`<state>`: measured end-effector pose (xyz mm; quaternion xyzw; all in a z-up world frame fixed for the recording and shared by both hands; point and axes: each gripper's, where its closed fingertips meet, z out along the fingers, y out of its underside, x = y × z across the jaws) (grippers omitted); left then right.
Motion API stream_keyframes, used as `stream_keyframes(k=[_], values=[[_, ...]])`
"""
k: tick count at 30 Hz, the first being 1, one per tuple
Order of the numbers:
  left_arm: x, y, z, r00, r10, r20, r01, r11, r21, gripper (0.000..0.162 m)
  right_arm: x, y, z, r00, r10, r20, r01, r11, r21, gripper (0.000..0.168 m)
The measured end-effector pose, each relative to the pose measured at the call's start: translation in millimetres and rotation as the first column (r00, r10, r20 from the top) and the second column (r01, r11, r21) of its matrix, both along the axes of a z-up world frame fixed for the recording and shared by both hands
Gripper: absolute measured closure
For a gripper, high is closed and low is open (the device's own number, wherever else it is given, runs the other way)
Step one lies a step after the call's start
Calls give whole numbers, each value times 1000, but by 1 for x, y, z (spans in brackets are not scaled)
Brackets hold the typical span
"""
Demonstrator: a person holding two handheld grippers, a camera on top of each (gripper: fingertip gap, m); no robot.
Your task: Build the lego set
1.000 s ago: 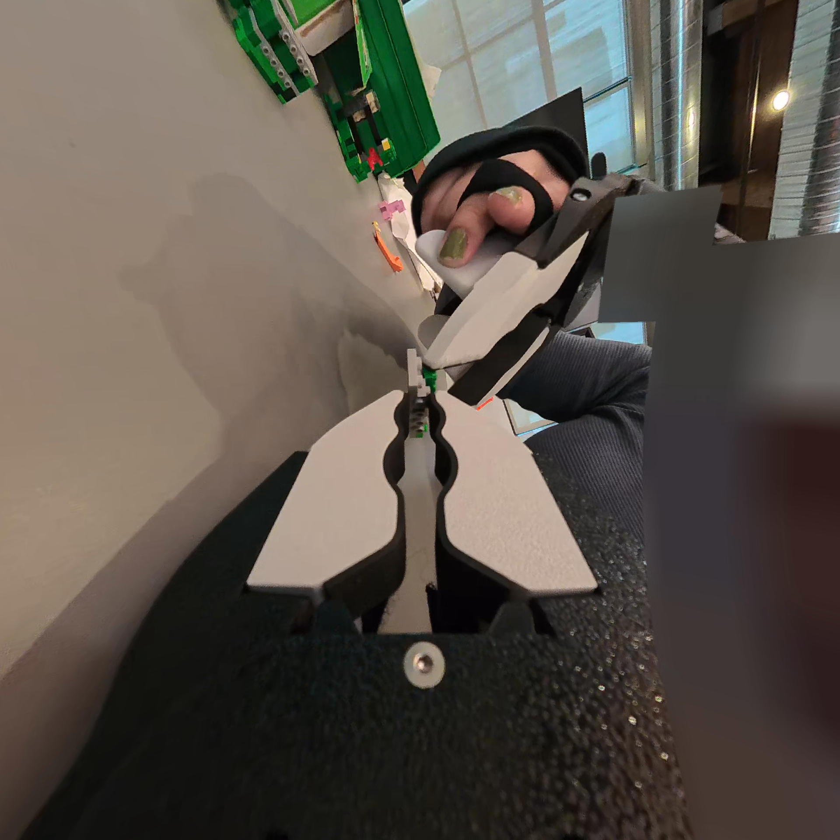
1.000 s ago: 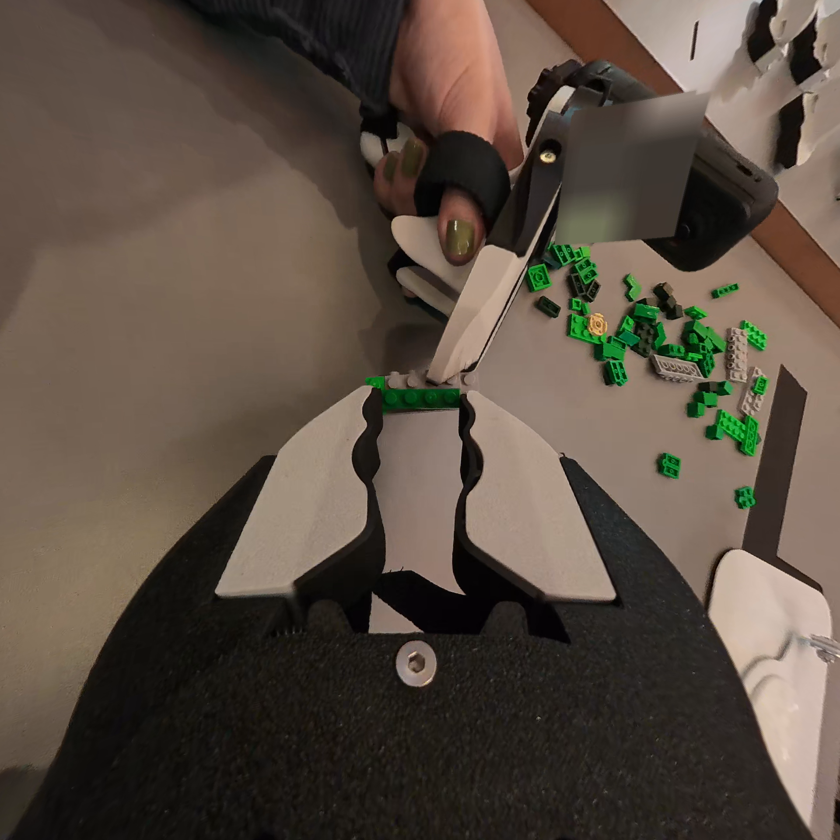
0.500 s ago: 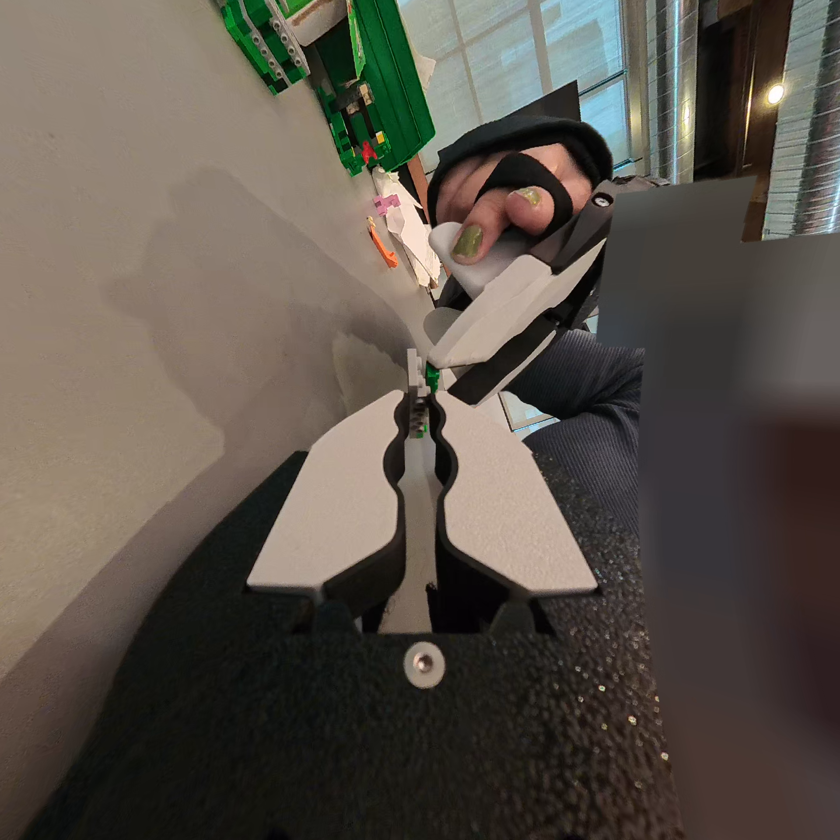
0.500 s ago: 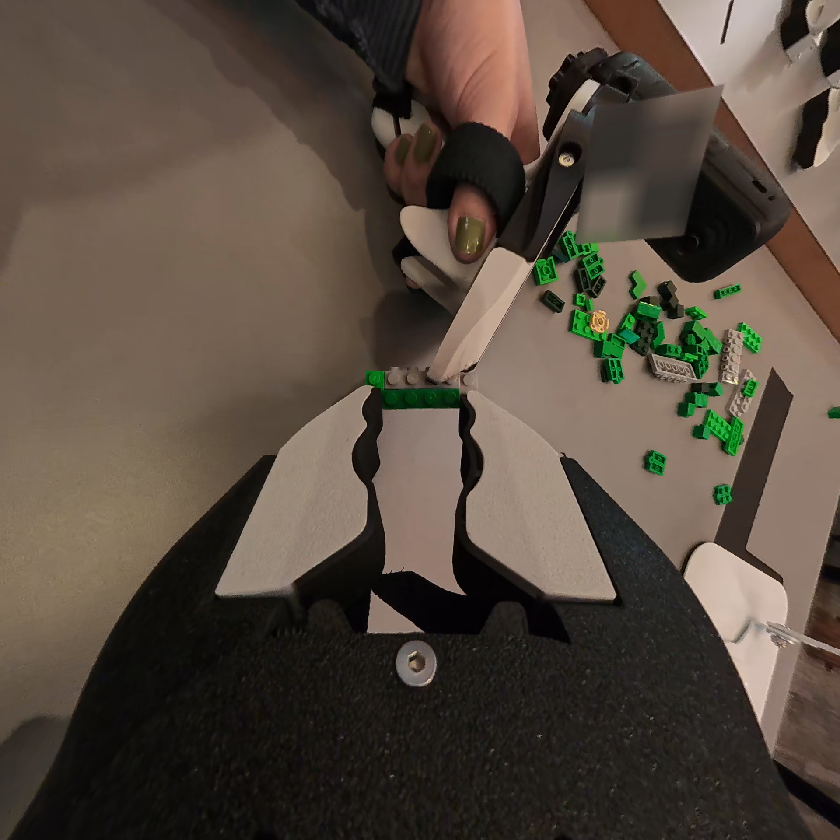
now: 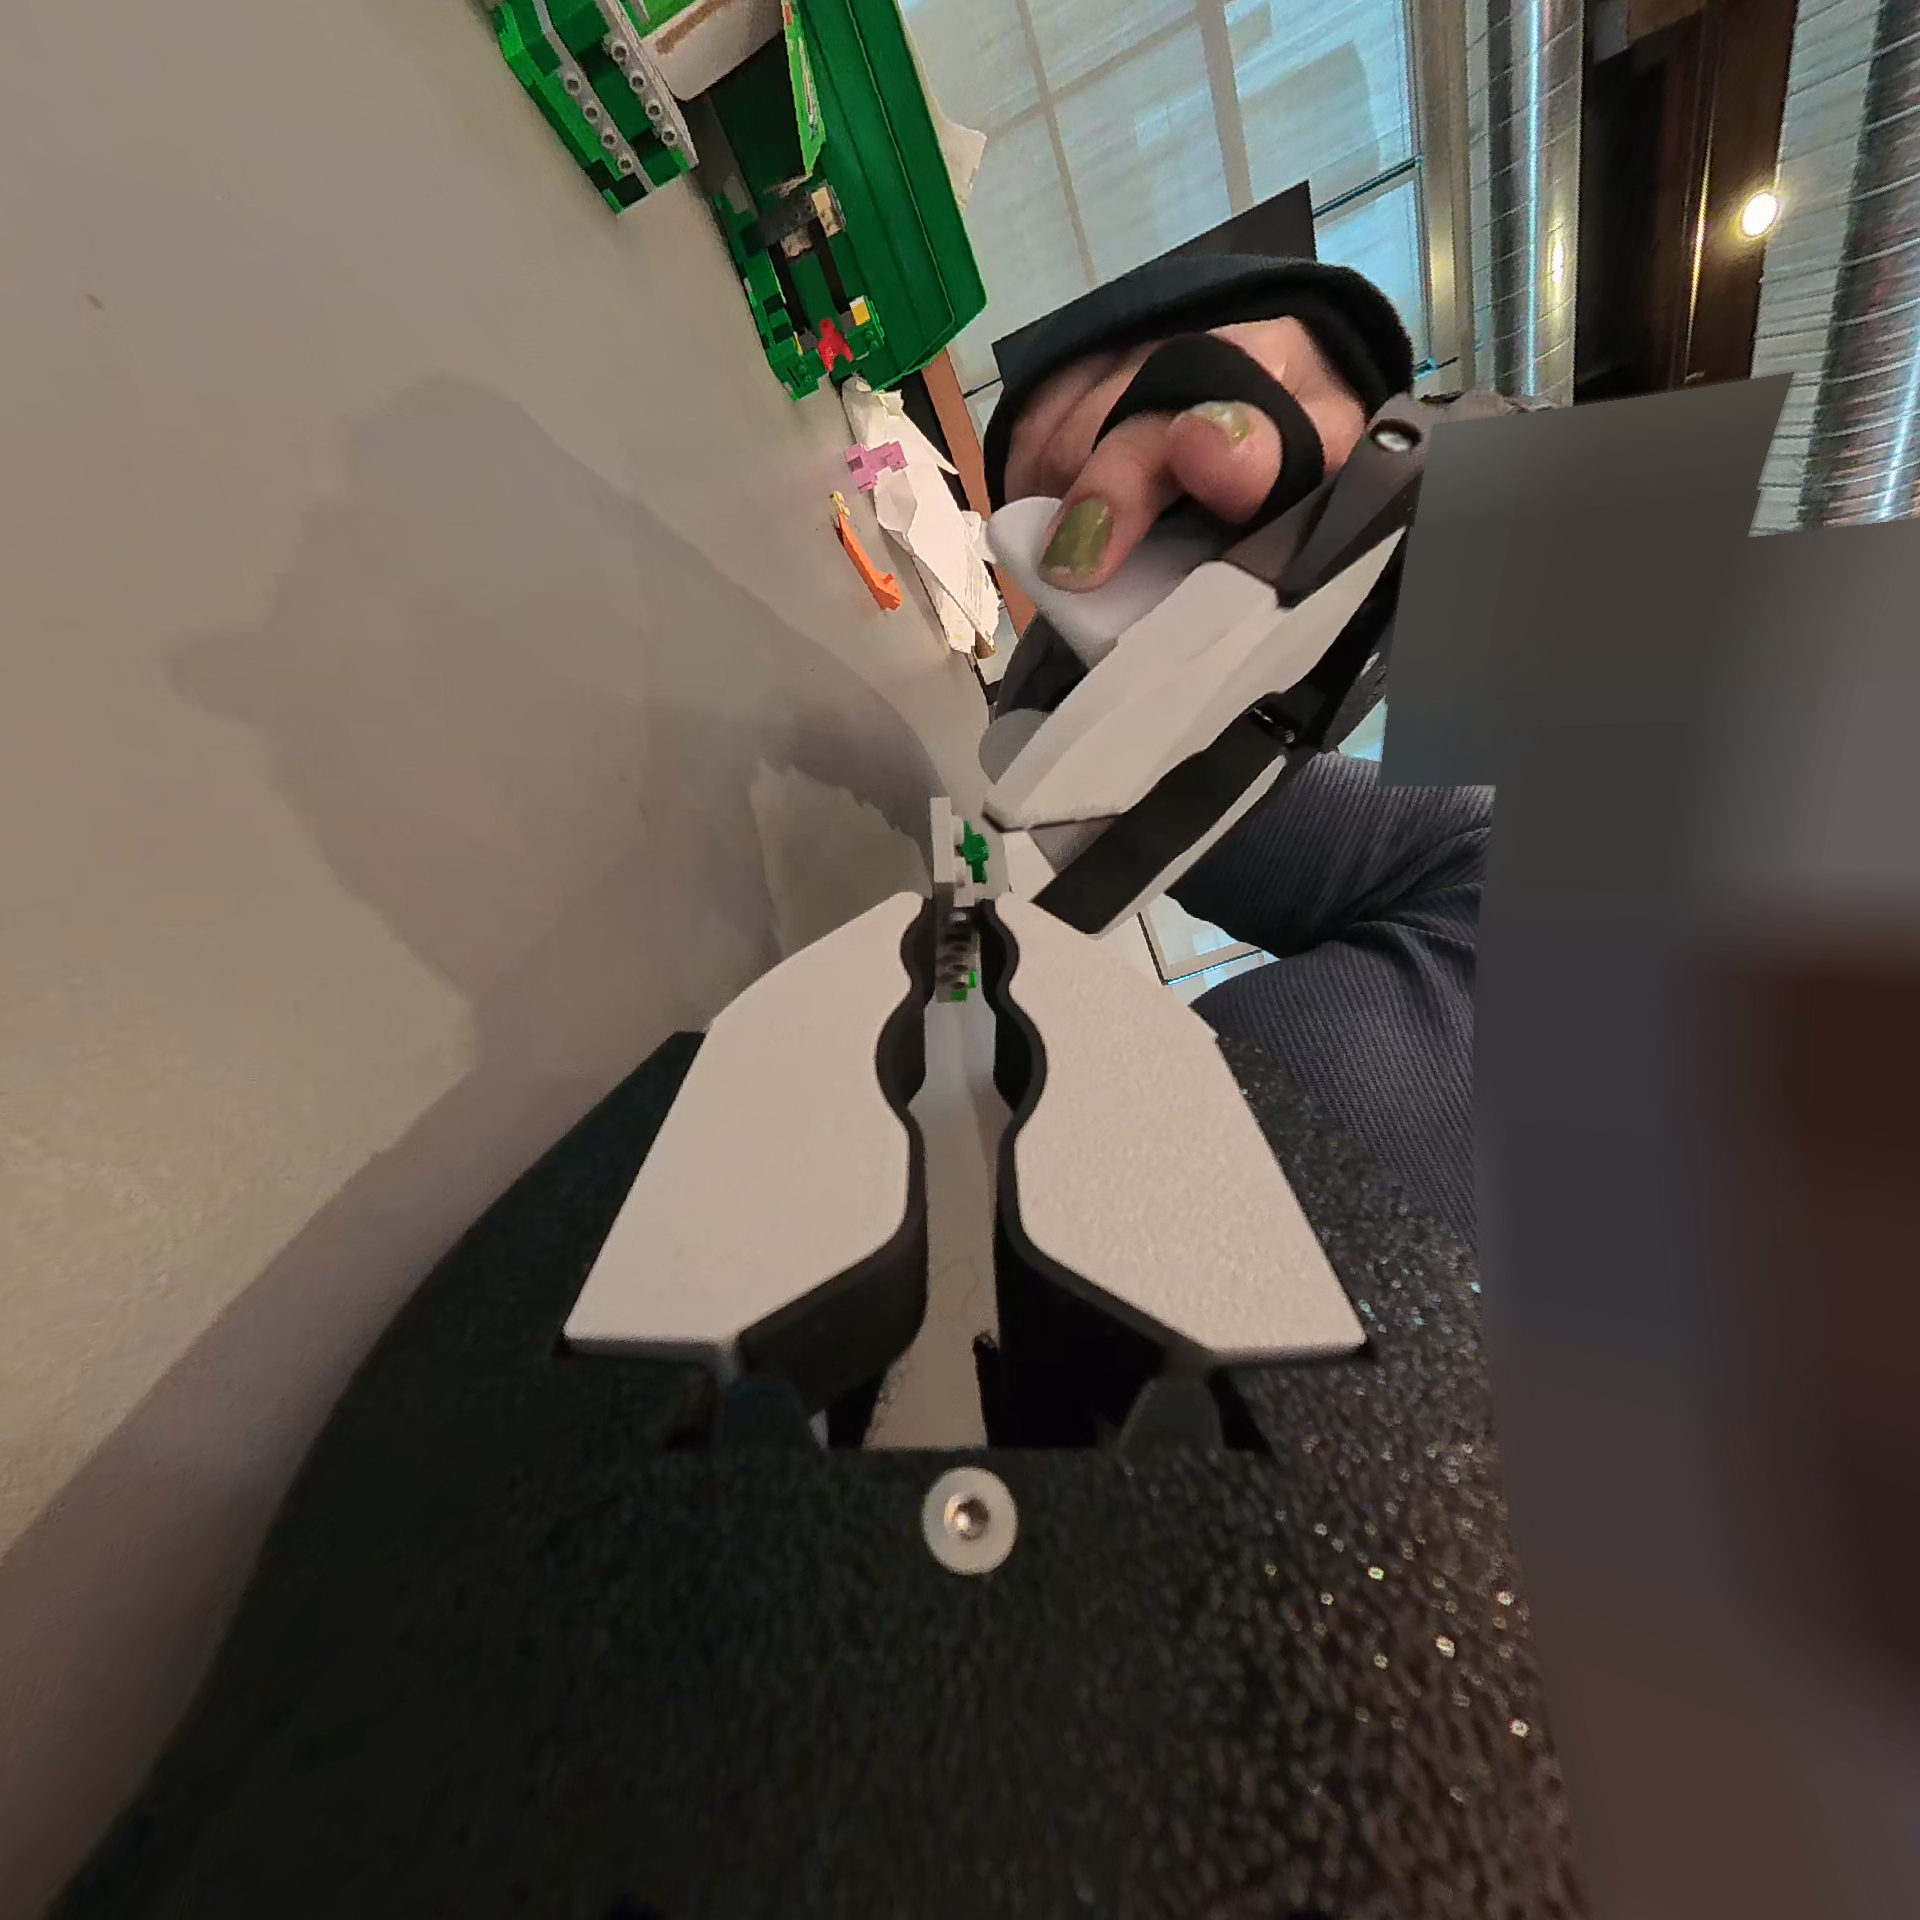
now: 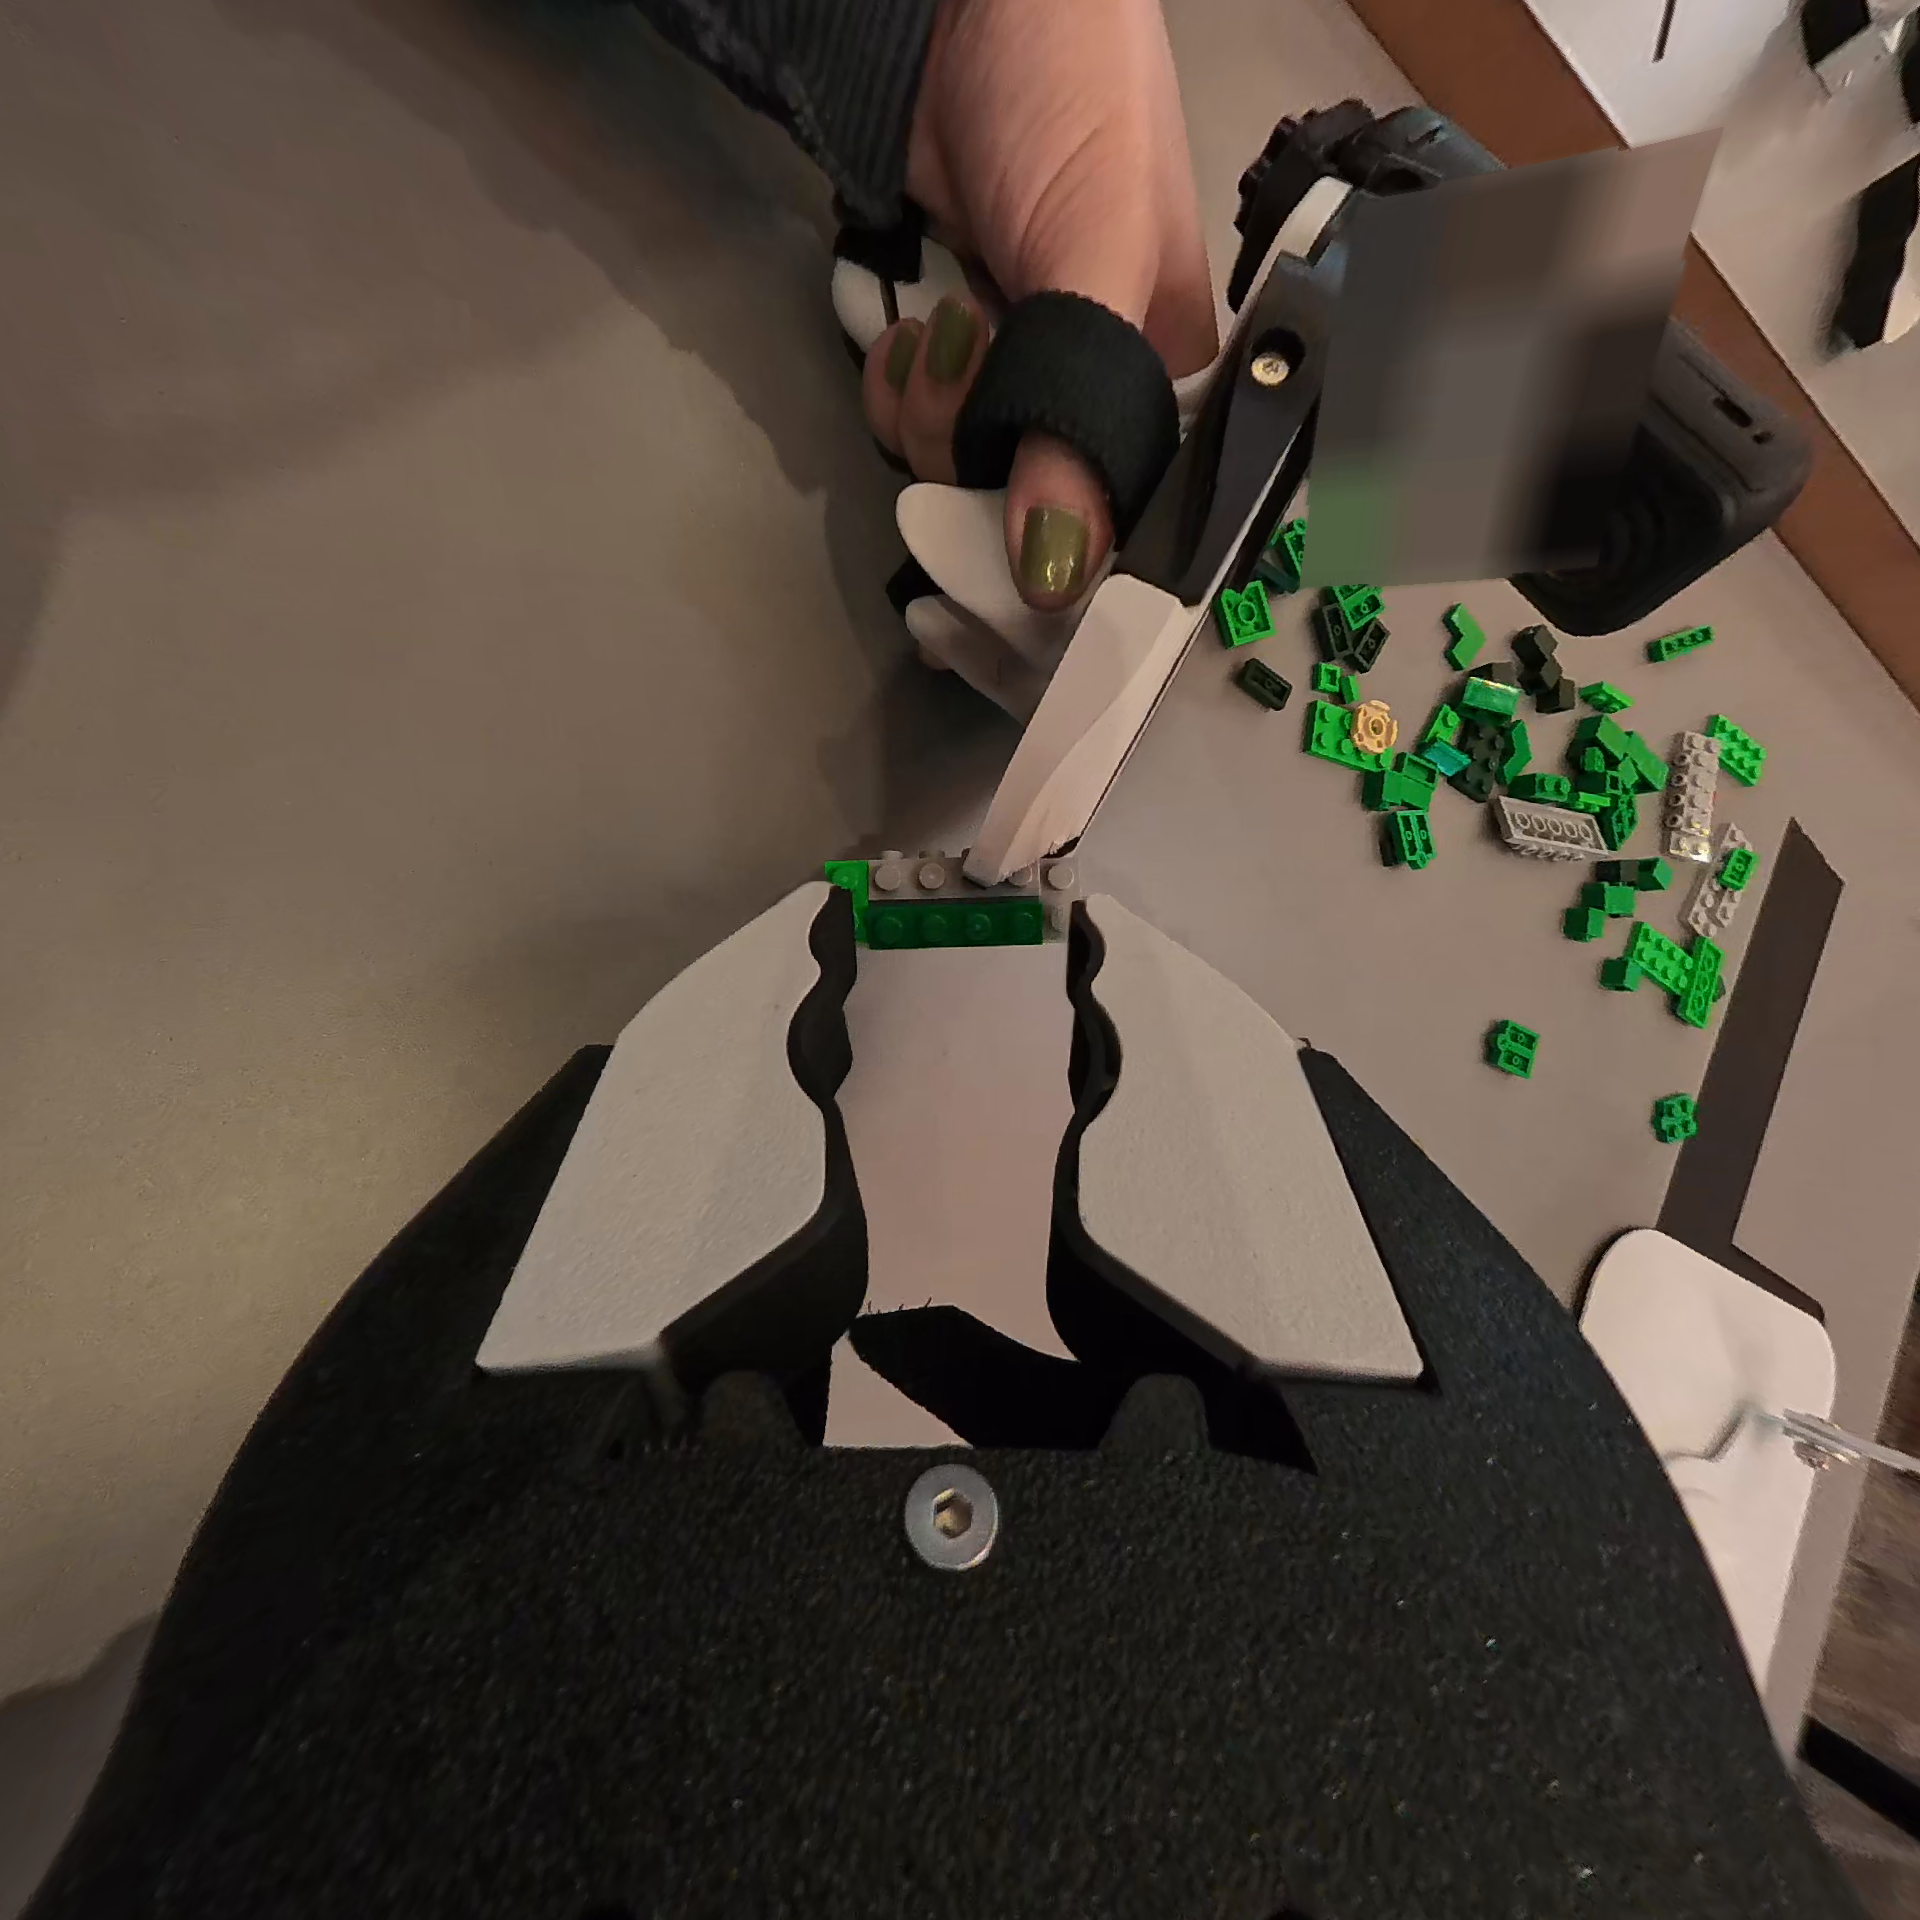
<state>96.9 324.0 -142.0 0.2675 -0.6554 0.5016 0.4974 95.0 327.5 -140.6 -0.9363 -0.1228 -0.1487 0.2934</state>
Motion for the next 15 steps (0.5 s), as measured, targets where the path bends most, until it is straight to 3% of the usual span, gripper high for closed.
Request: stream_keyframes(k=[3,6,8,11,13,15], values=[[0,0,0,1000,1,0,-1,1000,-3,154,3,-1,11,997,-60,-55,65,993,101,130],[1,1,2,1000,4,-3,-4,1000,-16,154,10,-7,24,939,-171,-297,255,928,272,131],[1,1,4,1000,3,-5,-3,1000,-28,155,15,-13,25,817,-203,-540,426,844,327,131],[0,1,6,1000,-1,-4,1,999,-40,154,15,-20,18,537,-137,-832,610,744,271,129],[-1,1,7,1000,-4,-4,4,999,-46,154,9,-20,7,408,-100,-907,638,742,206,128],[-1,1,7,1000,-5,-3,5,999,-50,155,2,-17,1,345,-73,-936,641,747,178,130]])
